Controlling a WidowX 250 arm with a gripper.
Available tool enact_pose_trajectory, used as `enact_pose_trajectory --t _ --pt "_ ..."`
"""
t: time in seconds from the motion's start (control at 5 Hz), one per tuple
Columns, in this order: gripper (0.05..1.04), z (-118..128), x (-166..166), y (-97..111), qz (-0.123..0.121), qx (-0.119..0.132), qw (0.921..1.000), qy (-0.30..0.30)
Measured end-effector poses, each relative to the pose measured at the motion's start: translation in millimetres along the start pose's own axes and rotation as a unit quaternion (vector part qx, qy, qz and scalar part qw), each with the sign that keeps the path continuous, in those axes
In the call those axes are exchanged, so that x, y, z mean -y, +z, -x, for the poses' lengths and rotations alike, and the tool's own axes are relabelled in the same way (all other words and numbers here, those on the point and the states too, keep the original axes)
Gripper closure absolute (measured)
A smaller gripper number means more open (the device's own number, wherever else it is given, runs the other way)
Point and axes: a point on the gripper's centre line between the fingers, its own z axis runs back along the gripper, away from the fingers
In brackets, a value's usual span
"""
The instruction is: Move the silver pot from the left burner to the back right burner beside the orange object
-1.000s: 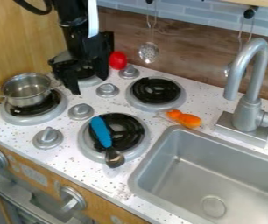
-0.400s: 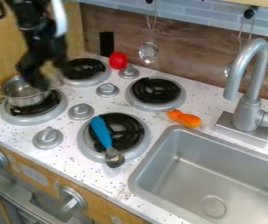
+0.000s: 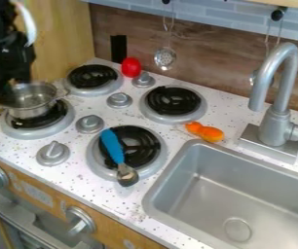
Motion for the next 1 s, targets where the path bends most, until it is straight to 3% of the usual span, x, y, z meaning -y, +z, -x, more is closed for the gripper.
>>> enact_pose_trajectory --t 0.4,0.6,0.8,1.0 --pt "0.079 20.7 -2.9 -31.7 0.010 0.005 0.9985 0.054" --pt "0.079 25.0 -3.1 -42.6 0.012 -0.015 0.9983 0.055" --pt "0.079 23.0 -1.8 -59.3 0.022 -0.012 0.9985 0.049" --pt "0.115 20.7 -7.8 -63.4 0.019 -0.001 0.9988 0.045"
